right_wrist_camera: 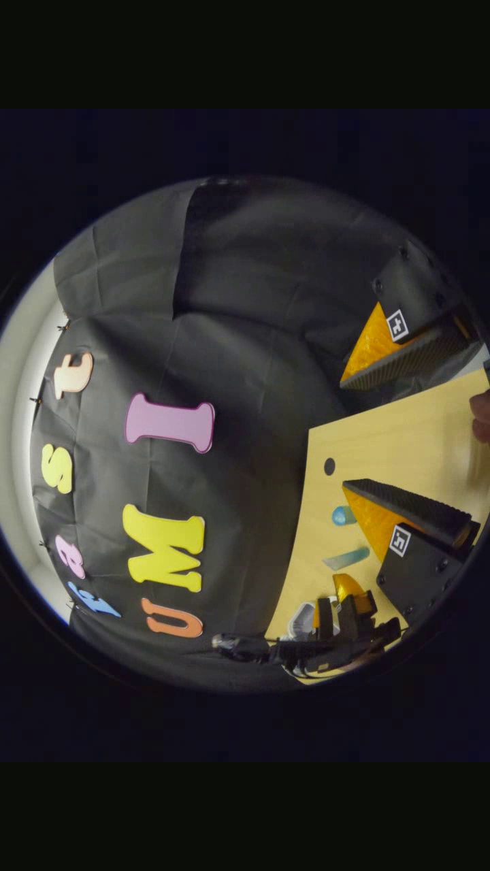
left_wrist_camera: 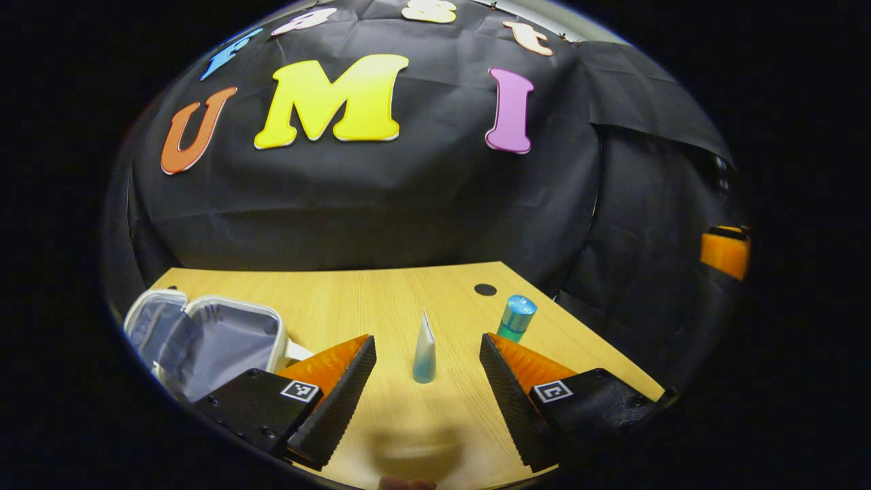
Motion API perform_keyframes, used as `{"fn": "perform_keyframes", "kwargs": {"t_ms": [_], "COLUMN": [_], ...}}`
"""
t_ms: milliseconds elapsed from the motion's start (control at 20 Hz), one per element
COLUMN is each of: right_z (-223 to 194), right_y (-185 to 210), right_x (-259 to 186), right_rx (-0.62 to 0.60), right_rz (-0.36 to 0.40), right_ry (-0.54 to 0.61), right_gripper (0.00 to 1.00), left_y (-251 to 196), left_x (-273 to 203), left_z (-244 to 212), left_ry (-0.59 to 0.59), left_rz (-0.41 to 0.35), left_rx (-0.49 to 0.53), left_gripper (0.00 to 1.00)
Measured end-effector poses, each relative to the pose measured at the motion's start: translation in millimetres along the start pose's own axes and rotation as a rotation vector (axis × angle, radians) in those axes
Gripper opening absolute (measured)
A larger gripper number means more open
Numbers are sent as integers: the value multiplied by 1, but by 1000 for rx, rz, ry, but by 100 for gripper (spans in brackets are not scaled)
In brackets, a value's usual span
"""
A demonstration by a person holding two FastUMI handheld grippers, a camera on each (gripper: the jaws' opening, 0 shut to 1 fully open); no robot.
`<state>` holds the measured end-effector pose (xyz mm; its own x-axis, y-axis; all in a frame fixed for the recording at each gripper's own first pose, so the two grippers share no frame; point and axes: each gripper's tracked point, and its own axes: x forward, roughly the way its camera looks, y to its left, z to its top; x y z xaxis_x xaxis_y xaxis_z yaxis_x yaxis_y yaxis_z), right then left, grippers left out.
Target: First open the suitcase, pack the skin care products into it, and then close the suitcase.
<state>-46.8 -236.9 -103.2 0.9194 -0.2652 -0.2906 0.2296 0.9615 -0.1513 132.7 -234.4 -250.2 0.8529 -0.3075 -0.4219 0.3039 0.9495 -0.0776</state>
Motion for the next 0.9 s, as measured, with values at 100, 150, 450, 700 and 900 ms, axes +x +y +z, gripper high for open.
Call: {"fn": "perform_keyframes", "kwargs": {"t_ms": [100,150,450,700,900], "right_z": [-7,-11,-22,-20,-24], "right_y": [-12,-18,-33,-20,3], "right_x": [2,2,9,16,27], "right_rx": [-15,-21,-39,-21,-17], "right_rz": [-12,-18,-38,-18,27], "right_ry": [24,37,86,88,94], "right_gripper": [78,79,79,79,79], "left_y": [3,4,12,20,18], "left_x": [26,39,90,102,102], "left_z": [-23,-34,-69,-71,-72], "left_ry": [44,60,139,171,187], "left_rz": [24,34,62,68,32], "left_rx": [-36,-52,-79,-24,-30], "left_gripper": [98,98,98,58,48]}}
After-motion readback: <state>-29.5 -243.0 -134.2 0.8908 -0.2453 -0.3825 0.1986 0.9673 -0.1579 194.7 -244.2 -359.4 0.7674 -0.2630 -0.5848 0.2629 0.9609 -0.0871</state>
